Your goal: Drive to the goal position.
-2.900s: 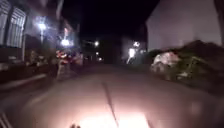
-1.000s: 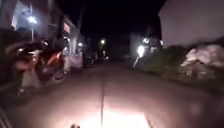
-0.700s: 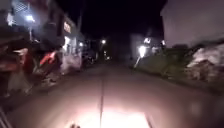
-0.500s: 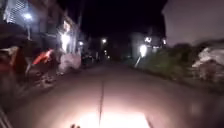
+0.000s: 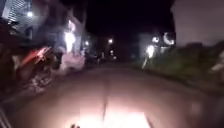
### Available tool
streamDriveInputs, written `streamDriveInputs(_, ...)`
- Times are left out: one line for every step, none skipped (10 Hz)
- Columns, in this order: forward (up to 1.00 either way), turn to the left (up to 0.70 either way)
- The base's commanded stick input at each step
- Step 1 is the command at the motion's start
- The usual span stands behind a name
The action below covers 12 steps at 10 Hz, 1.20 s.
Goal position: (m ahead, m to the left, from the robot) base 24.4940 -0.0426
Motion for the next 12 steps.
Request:
streamDriveInputs(1.00, 0.00)
streamDriveInputs(1.00, 0.00)
streamDriveInputs(1.00, 0.00)
streamDriveInputs(1.00, 0.00)
streamDriveInputs(1.00, 0.00)
streamDriveInputs(1.00, 0.00)
streamDriveInputs(1.00, 0.00)
streamDriveInputs(1.00, 0.00)
streamDriveInputs(1.00, 0.00)
streamDriveInputs(1.00, 0.00)
streamDriveInputs(1.00, 0.00)
streamDriveInputs(1.00, 0.00)
